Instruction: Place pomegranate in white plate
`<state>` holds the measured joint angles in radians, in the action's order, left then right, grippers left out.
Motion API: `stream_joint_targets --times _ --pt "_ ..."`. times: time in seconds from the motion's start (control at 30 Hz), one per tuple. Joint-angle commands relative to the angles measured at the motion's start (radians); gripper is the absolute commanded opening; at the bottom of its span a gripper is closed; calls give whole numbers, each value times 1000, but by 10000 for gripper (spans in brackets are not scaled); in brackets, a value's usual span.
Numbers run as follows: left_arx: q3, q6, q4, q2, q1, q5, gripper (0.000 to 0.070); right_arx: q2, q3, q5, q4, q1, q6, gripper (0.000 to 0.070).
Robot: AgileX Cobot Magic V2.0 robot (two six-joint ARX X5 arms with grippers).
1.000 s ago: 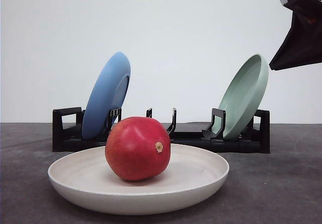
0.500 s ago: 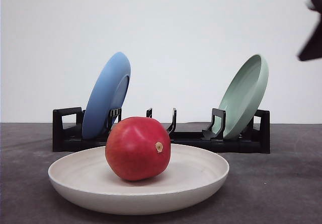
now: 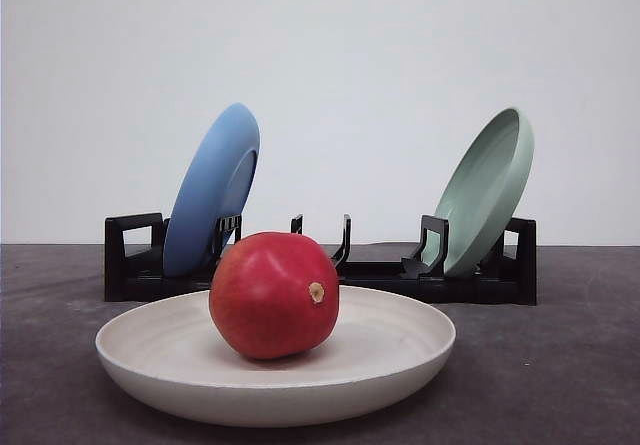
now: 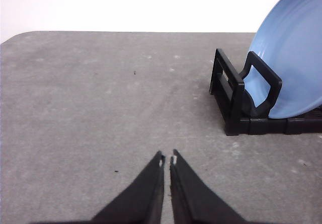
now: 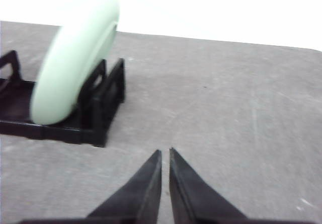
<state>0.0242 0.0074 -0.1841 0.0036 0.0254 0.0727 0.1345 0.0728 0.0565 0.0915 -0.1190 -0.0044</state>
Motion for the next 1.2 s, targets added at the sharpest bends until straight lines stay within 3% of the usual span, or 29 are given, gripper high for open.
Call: stream_joint_targets --times 0.0,0.33,1.17 --pt "-12 0 0 -1 0 -5 0 -39 -22 0 -14 10 -4 23" --pt "-12 0 0 -1 0 -5 0 -131 -62 -4 -17 68 5 23" --pt "-12 0 0 -1 0 -5 0 -131 -62 -3 -17 68 4 23"
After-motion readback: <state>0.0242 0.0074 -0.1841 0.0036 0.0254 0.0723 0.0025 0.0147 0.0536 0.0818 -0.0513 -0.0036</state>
